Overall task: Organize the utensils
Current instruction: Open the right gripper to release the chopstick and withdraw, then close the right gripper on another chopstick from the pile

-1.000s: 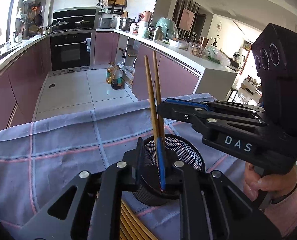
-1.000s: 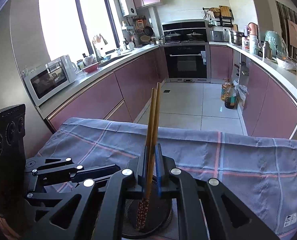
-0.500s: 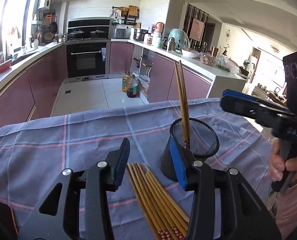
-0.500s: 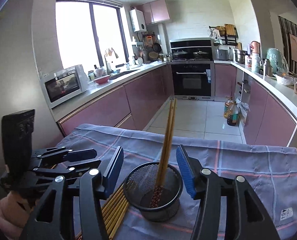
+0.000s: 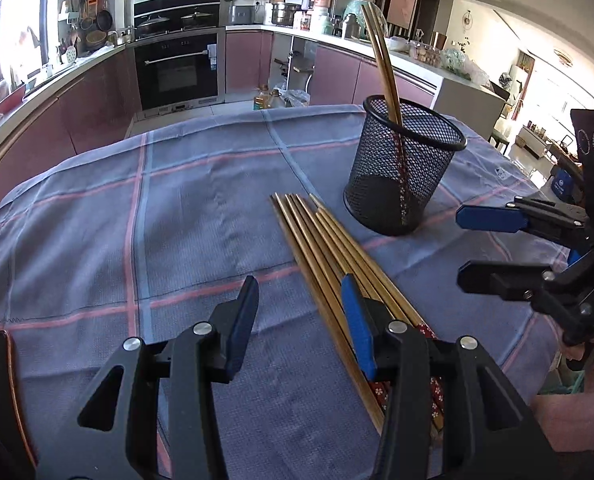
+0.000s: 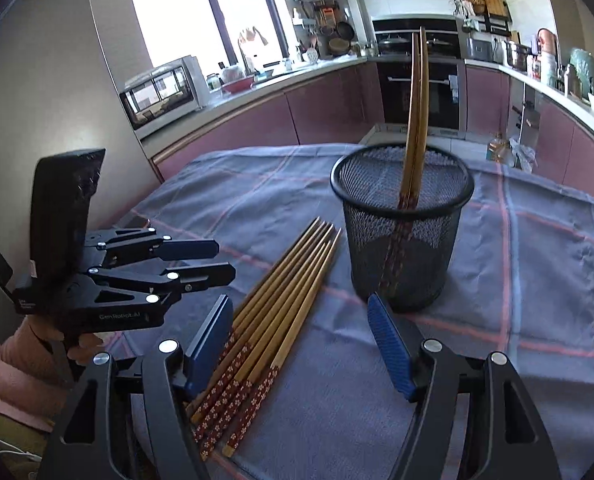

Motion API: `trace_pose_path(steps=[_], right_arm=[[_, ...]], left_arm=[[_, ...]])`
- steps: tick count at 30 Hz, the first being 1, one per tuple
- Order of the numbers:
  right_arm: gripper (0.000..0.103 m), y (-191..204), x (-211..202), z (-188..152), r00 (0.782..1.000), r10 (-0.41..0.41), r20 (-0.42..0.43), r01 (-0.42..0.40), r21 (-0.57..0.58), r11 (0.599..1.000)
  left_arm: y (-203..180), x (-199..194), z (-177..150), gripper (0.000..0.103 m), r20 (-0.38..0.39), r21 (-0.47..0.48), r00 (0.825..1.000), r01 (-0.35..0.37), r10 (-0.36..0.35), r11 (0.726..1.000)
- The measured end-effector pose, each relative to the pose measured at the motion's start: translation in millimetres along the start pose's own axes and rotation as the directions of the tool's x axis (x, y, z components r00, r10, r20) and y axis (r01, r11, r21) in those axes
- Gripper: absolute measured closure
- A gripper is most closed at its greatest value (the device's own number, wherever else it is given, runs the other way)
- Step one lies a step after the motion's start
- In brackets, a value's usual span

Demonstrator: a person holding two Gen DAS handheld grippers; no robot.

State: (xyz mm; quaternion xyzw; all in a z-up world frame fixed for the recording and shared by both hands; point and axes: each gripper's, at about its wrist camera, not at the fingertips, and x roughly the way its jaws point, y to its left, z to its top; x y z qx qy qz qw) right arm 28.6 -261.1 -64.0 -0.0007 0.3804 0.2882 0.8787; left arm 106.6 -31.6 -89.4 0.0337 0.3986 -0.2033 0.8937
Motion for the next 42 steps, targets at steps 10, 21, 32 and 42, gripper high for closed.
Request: trace_pose_path(steps=[10, 21, 32, 42], right_arm=[[0.037, 1.2, 21.0, -13.3, 0.996, -0.059, -0.067, 0.062, 0.037, 0.997], [0.044, 5.7, 36.3, -10.6, 0.992, -0.091, -0.089, 0.094, 0.034, 0.995], [0.058, 7.4, 37.8, -9.9, 0.983, -0.156, -0.099, 0.156, -0.008, 0.988], [0.062, 14.9, 49.8, -2.9, 0.974, -0.201, -0.105, 0.197, -0.049, 0.979]], left_arm=[[-13.3, 16.8, -9.4, 0.06, -0.054, 0.015, 0.998, -0.011, 0.012, 1.0], [-8.3, 23.5, -12.0, 0.059, -0.071, 0.003, 0.997, -0.031, 0.031, 1.0], [-6.2, 24.0, -12.8, 0.058, -0.083, 0.007, 0.995, -0.053, 0.053, 0.999], [-5.9, 34.1, -4.7, 0.065, -0.091, 0.019, 0.994, -0.063, 0.064, 0.998]])
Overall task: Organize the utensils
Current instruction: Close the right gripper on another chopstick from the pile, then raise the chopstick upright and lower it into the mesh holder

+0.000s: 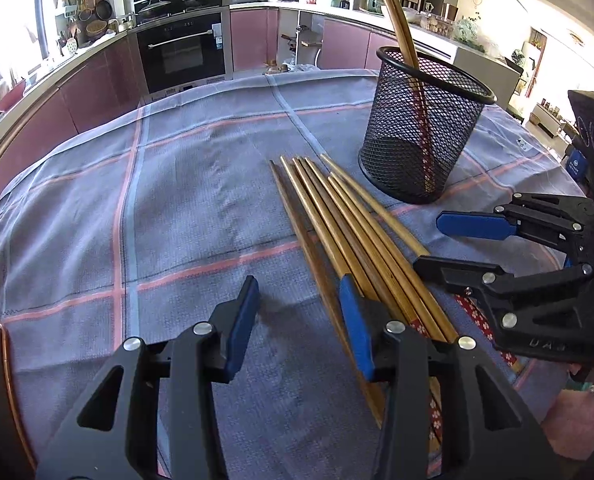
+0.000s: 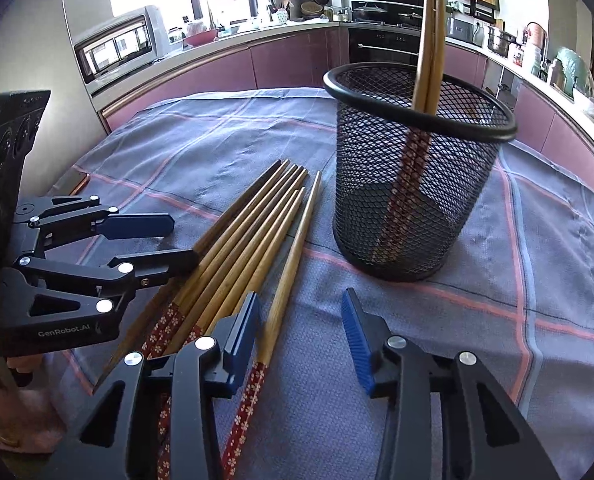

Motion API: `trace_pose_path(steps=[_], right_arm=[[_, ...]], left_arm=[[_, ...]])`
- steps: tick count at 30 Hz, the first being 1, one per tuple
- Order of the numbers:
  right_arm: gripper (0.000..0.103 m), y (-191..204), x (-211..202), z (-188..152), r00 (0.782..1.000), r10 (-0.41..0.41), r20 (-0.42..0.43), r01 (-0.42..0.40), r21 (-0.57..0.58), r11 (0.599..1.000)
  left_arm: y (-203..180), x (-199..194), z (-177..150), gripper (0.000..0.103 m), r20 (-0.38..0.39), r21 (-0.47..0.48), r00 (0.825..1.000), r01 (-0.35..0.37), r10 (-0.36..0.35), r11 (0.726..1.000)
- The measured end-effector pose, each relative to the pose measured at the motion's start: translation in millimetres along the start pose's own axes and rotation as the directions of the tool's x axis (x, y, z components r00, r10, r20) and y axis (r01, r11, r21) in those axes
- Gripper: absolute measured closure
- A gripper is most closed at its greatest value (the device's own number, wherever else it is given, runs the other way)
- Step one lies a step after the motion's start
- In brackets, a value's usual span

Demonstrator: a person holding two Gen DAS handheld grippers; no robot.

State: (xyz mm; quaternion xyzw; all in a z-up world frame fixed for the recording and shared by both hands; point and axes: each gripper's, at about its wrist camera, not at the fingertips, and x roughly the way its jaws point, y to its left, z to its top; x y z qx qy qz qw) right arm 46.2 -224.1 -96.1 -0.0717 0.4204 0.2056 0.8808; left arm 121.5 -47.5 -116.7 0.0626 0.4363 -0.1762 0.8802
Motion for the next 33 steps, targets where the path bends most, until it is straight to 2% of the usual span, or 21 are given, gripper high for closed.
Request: trace_pose_path(steps=[5, 9, 13, 19, 24, 29, 33], right_arm=[[0.069, -1.0, 3.2, 2.8, 1.0, -0.002, 0.006, 0.002, 0.011, 1.0], [0.088, -3.4, 3.4, 2.3, 1.0, 0.023, 0.01, -0.023, 0.031, 0.999], [0.096, -11.1, 3.1, 1.8, 0.998, 0.063, 0.018, -0.064, 0.081, 0.995], [0.097, -21.7, -3.3, -2.2, 0.994, 0.097, 0.049, -0.103, 0.144, 0.984], [0.097, -20.9, -14.3, -3.6, 0.987, 0.14, 0.083, -0.15, 0.123, 0.981], [0.097, -13.7, -13.8, -4.0, 0.984, 0.172, 0.053, -0.176, 0.076, 0.981], [0.097, -10.2, -9.8, -3.0, 0.985, 0.169, 0.022, -0.17, 0.054, 0.984]], left_arm=[[2.0, 6.7, 8.1, 0.073, -0.008, -0.014, 1.0, 0.008, -0.008, 1.0], [-0.4, 9.1, 10.2, 0.084, -0.007, -0.021, 1.0, 0.015, -0.015, 1.0], [-1.6, 8.9, 9.4, 0.091, -0.004, -0.048, 0.999, 0.033, -0.033, 0.998], [0.7, 1.9, 5.9, 0.093, 0.017, -0.09, 0.999, 0.052, -0.05, 0.995], [-0.7, -11.4, 3.4, 0.094, 0.049, -0.074, 0.996, 0.074, -0.07, 0.995], [-4.1, -11.9, -4.2, 0.096, 0.029, -0.05, 0.995, 0.101, -0.099, 0.994], [-3.3, -9.8, -8.1, 0.095, 0.014, -0.042, 0.996, 0.093, -0.093, 0.995]])
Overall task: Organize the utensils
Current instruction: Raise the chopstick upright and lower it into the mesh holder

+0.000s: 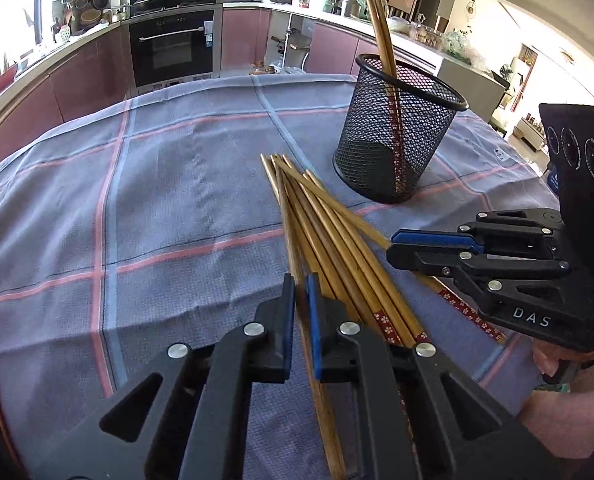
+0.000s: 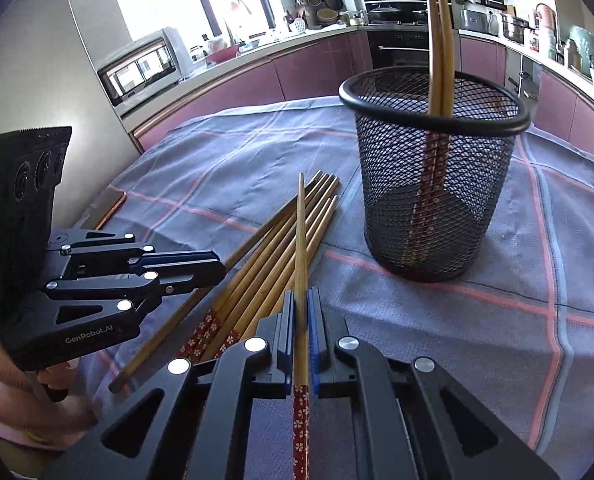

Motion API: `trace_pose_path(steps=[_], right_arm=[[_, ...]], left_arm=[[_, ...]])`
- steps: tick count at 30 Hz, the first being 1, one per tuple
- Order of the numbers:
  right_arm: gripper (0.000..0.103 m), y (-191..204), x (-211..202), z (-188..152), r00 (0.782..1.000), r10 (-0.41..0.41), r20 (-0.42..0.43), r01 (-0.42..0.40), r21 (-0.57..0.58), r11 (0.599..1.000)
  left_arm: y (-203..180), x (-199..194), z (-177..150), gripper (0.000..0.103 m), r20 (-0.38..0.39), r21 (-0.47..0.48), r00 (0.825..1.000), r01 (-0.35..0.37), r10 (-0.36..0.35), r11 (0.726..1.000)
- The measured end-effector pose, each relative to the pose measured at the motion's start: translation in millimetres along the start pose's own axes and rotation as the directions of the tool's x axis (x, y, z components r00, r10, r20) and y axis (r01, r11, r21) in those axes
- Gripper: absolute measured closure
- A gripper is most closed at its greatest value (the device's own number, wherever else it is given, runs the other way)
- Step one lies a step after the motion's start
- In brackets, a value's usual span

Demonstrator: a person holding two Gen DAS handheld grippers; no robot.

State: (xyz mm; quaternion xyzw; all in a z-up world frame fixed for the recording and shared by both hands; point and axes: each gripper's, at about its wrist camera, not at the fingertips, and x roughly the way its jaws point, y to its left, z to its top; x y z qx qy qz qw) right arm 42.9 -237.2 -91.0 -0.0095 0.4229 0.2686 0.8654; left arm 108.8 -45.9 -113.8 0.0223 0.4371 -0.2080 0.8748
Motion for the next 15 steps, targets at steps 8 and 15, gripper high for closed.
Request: trace_pose_path(steps=[8, 15], right_arm=[[0.096, 5.9, 12.1, 5.5, 0.999, -0.014, -0.03, 0.014, -0.019, 1.0], [0.097, 4.8, 16.7, 10.3, 1.0, -0.017, -0.024, 0.016, -0.021, 1.0]], left_arm=[[4.5, 9.5, 2.9, 0.091, -0.03, 0.017, 0.999, 0.015, -0.014, 1.0], [9.8, 17.0, 11.6, 0.092, -0.04, -0.003, 0.999, 0.031, -0.031, 1.0]])
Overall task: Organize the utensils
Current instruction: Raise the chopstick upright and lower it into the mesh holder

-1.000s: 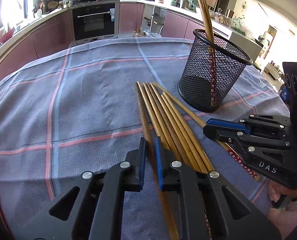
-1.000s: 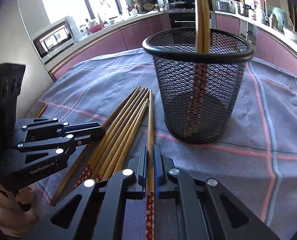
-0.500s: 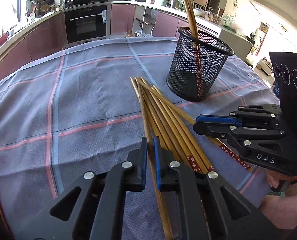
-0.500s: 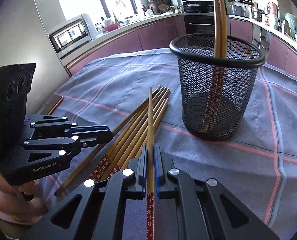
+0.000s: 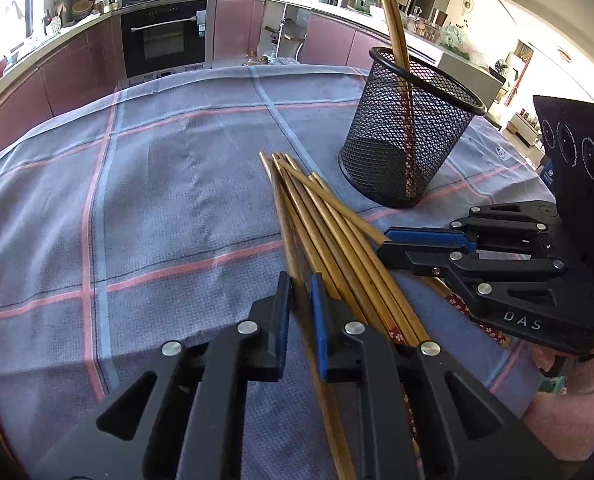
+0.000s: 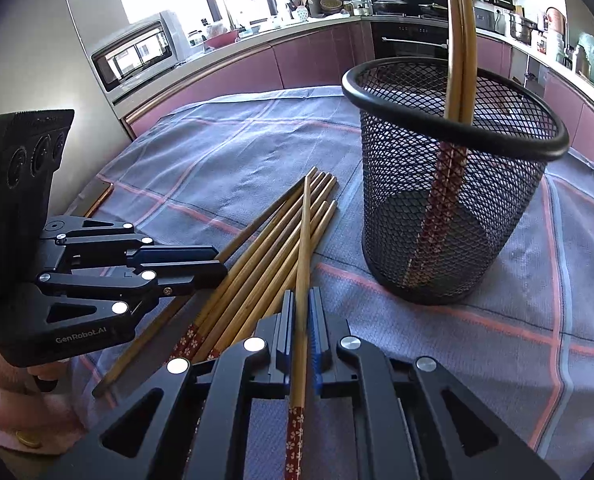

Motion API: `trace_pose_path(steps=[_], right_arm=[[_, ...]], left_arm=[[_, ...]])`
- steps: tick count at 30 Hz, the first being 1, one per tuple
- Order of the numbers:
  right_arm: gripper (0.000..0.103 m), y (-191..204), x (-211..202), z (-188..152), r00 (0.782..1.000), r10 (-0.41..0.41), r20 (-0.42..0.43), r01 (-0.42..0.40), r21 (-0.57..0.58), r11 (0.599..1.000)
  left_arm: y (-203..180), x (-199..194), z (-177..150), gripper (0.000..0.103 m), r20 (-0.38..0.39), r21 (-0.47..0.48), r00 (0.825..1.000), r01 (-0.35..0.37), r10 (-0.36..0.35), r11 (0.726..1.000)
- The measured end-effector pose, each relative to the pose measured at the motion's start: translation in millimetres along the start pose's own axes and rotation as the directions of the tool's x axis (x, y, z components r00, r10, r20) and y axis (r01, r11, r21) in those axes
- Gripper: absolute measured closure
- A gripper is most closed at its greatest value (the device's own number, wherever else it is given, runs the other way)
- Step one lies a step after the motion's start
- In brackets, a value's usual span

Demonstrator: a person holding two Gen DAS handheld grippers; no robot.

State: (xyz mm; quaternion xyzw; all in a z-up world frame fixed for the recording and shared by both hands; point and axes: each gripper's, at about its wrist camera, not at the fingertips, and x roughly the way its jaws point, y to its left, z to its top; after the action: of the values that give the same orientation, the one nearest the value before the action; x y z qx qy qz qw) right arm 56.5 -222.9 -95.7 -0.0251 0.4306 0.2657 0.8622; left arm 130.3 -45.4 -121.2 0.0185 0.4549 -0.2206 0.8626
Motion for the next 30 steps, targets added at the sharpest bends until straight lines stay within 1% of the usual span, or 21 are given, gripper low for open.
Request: trace_pose_path(steps=[4, 6, 9, 12, 15, 21, 30], right_arm=[[0.097, -0.8, -7.5, -1.1, 1.0, 0.005, 0.031, -0.005, 0.005, 1.0], [0.097, -0.3, -15.2, -0.9, 0.999, 0.009, 0.052, -0.009, -0.001, 1.0], [0.097, 2.6, -31.3, -0.5, 0.995, 0.016, 0.095, -0.014, -0.019, 1.0], [0.097, 1.7, -47.0, 0.8, 0.991, 0.022, 0.135, -0.019, -0.025, 1.0], [0.097, -0.4, -62.1, 2.4, 0.984, 0.023, 0.176, -0.019, -0.025, 0.999], [0.097, -6.0, -87.2, 5.7, 0.97, 0.018, 0.244, -0.014, -0.018, 1.0], [0.097, -15.0, -117.3, 14.1, 0.942, 0.009, 0.335, -0.006, -0.012, 1.0]], left_arm=[[-2.2, -1.7, 0.9, 0.094, 0.009, -0.015, 1.0, -0.016, 0.016, 1.0], [-1.9, -6.4, 1.8, 0.095, 0.019, -0.018, 1.0, 0.0, 0.001, 1.0], [-3.9, -22.5, 4.9, 0.095, 0.057, -0.012, 0.998, 0.022, -0.022, 1.0], [-5.2, -42.8, 8.0, 0.095, 0.099, -0.009, 0.993, 0.063, -0.062, 0.998], [-8.5, -66.1, 13.0, 0.095, 0.151, 0.005, 0.984, 0.092, -0.092, 0.996], [-12.8, -105.7, 20.0, 0.095, 0.23, 0.024, 0.963, 0.138, -0.14, 0.99], [-20.7, -146.5, 36.7, 0.095, 0.334, 0.049, 0.927, 0.166, -0.173, 0.985]])
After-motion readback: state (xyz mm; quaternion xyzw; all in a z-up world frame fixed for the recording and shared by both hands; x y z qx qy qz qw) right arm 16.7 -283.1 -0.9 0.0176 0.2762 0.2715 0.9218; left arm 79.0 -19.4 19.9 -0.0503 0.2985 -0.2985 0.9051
